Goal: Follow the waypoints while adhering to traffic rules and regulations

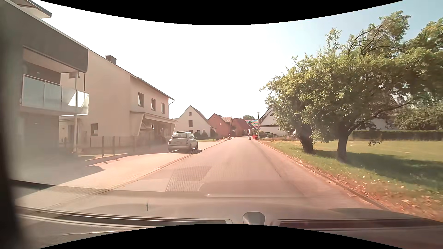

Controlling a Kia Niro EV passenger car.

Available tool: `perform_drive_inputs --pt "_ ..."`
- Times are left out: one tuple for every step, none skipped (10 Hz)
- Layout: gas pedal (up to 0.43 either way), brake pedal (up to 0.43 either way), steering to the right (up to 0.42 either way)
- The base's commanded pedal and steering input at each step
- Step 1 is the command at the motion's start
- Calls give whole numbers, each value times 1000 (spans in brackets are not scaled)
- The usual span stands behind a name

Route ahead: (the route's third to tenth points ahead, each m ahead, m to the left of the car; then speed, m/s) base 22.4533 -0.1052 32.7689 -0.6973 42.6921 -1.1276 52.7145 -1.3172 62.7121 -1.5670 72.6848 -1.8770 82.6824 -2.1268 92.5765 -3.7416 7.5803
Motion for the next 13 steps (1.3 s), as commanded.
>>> perform_drive_inputs --pt "150 6 4" --pt "150 6 4" --pt "150 6 4" --pt "150 6 4" --pt "150 6 4" --pt "138 6 4" --pt "118 6 4" --pt "110 6 5" --pt "98 6 5" --pt "98 6 5" --pt "98 6 6" --pt "98 6 9" --pt "98 6 11"
